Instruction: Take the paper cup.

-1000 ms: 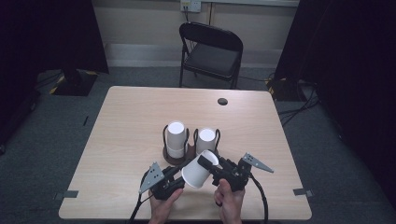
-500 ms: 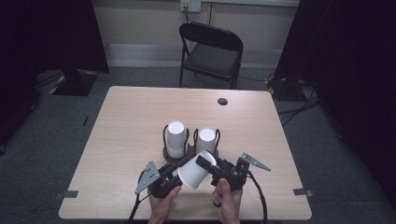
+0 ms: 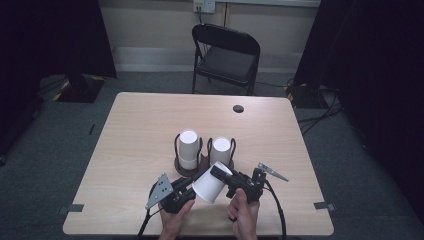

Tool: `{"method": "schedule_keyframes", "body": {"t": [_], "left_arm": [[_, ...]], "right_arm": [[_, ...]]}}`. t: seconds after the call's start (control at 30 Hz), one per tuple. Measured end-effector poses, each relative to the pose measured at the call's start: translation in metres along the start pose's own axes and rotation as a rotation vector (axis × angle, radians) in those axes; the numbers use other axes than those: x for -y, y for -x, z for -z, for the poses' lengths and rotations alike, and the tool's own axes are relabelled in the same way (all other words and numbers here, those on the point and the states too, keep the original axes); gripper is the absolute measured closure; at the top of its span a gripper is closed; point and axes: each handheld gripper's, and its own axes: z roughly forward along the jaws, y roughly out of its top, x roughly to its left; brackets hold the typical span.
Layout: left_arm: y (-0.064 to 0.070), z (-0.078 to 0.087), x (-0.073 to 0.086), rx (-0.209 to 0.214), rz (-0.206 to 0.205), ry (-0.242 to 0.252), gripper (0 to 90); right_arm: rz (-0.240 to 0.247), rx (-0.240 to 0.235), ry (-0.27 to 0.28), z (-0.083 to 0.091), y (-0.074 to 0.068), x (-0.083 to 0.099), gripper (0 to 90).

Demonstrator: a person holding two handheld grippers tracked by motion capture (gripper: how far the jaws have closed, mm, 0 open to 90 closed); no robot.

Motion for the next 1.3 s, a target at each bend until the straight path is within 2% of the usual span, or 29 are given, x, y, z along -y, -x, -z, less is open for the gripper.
{"method": "schedule_keyframes", "body": {"t": [0.07, 0.13, 0.43, 0.53, 0.63, 0.87, 0.97, 1.17, 1.3], "left_arm": [[0.005, -0.001, -0.002, -0.011, -0.029, -0.014, 84.4], [0.004, -0.001, -0.003, 0.004, -0.025, -0.018, 85.7], [0.000, 0.005, -0.006, -0.001, -0.048, -0.077, 86.8], [-0.003, 0.008, -0.010, 0.005, -0.079, -0.122, 86.8], [-0.006, 0.010, -0.011, 0.002, -0.080, -0.135, 86.8], [-0.011, 0.011, -0.013, -0.018, -0.076, -0.178, 86.8], [-0.012, 0.010, -0.016, -0.015, -0.081, -0.219, 86.9], [-0.014, 0.012, -0.017, -0.025, -0.079, -0.253, 87.0], [-0.018, 0.013, -0.020, -0.040, -0.087, -0.300, 87.0]], "right_arm": [[0.055, 0.012, 0.015, 0.000, -0.007, 0.000, 32.0], [0.088, 0.021, 0.013, 0.000, -0.009, -0.002, 30.8], [0.165, 0.088, 0.008, 0.001, -0.007, -0.002, 24.1], [0.202, 0.106, 0.010, 0.001, -0.007, -0.001, 23.0], [0.209, 0.109, 0.009, 0.001, -0.006, -0.001, 22.6], [0.260, 0.133, 0.006, 0.004, -0.006, -0.001, 22.5], [0.280, 0.142, 0.001, 0.007, -0.006, -0.001, 22.5], [0.310, 0.151, 0.008, 0.014, -0.004, 0.000, 21.8], [0.328, 0.159, 0.007, 0.017, -0.004, 0.000, 21.1]]}}
